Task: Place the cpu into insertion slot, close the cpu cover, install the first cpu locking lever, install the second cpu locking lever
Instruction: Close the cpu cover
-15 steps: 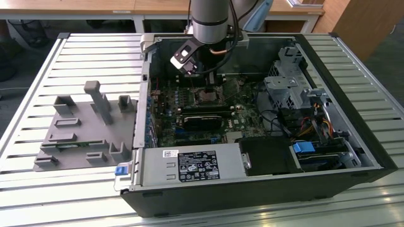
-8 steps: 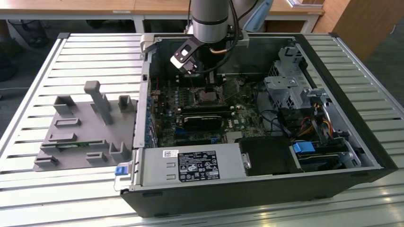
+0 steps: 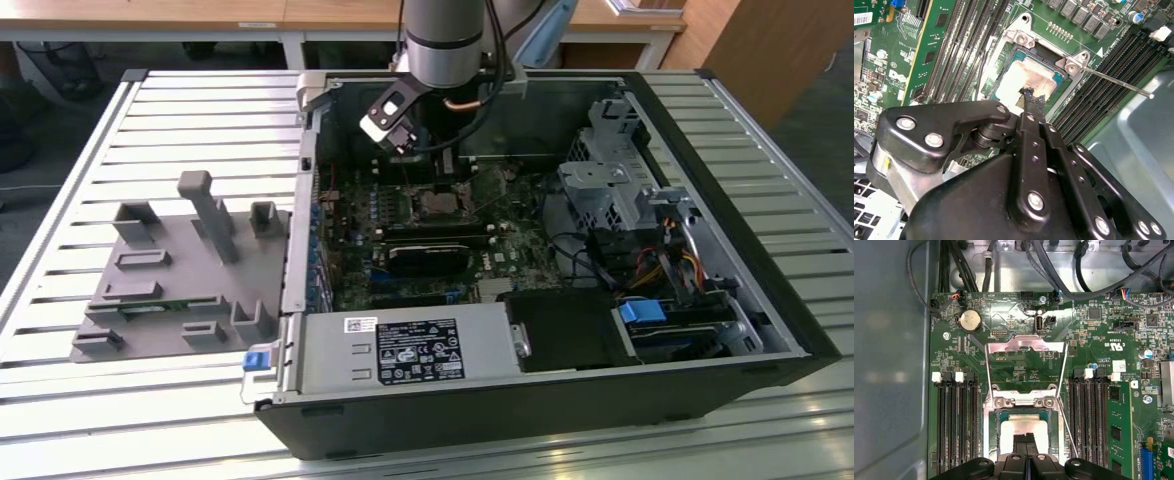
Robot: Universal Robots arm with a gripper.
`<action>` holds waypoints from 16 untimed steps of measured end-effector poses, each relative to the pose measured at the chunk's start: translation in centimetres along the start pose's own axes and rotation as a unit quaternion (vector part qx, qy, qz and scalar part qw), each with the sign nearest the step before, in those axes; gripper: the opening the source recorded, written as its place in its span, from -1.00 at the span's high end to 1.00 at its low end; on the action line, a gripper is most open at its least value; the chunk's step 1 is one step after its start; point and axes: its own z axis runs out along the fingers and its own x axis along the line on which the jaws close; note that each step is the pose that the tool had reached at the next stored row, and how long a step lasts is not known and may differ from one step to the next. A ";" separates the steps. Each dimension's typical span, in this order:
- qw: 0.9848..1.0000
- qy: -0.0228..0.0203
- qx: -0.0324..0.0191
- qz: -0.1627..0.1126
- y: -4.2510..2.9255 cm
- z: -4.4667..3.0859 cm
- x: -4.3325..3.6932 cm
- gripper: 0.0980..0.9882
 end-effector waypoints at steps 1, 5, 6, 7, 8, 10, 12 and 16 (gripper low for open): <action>1.000 0.000 0.000 0.000 0.00 -0.04 0.00 0.98; 1.000 0.000 0.000 0.000 0.02 -0.29 0.00 0.98; 1.000 0.000 0.000 0.000 0.03 -0.39 0.00 0.98; 1.000 0.000 0.000 0.000 0.04 -0.51 0.00 0.98; 1.000 0.000 0.000 0.000 0.05 -0.62 0.00 0.98; 1.000 0.000 0.000 0.000 0.07 -0.90 0.00 0.98; 1.000 0.000 0.000 0.000 0.09 -1.25 0.00 0.98; 1.000 0.000 0.000 0.000 0.15 -1.97 0.00 0.98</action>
